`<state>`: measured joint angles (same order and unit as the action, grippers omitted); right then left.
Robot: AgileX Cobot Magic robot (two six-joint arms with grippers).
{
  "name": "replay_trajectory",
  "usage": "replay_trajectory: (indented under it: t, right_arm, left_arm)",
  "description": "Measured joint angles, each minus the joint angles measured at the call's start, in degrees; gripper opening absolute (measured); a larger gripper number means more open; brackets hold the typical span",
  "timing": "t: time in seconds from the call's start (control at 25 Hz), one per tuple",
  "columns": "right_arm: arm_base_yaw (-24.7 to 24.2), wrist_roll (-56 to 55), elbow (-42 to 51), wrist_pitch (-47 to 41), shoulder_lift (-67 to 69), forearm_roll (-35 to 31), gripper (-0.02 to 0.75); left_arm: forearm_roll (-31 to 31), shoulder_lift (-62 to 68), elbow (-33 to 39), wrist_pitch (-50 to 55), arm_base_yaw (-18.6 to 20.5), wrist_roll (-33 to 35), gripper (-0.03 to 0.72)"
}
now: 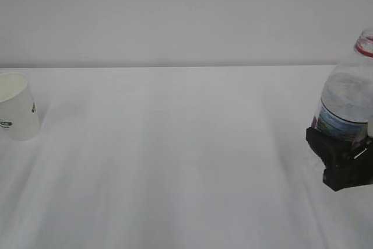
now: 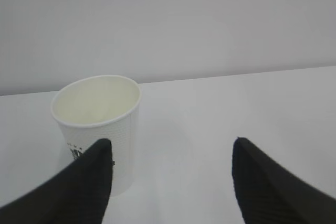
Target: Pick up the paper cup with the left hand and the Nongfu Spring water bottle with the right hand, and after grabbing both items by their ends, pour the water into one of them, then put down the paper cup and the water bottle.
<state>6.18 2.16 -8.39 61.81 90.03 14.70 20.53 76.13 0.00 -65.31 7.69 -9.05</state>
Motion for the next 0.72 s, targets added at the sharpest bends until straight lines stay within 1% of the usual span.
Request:
replay_trajectory:
  t: [0.12, 0.32, 0.48, 0.6, 0.72]
  right_arm:
    - [0.0, 0.0, 0.5, 0.0, -0.5, -2.0, 0.487]
    - [0.0, 0.0, 0.5, 0.0, -0.6, -2.2, 0.487]
    - [0.0, 0.1, 0.5, 0.0, -0.6, -2.2, 0.487]
    - [0.0, 0.1, 0.5, 0.0, -0.6, -2.2, 0.487]
    - [0.0, 0.1, 0.5, 0.0, -0.6, -2.2, 0.487]
  left_arm:
    - [0.0, 0.0, 0.0, 0.0, 0.0, 0.0, 0.524]
    - [-0.5, 0.3, 0.0, 0.0, 0.0, 0.0, 0.529]
    - [-2.6, 3.1, 0.0, -0.1, 0.0, 0.0, 0.589]
    - [-3.5, 7.5, -0.1, -0.1, 0.0, 0.0, 0.636]
    - [-4.3, 12.9, -0.7, -0.1, 0.0, 0.0, 0.663]
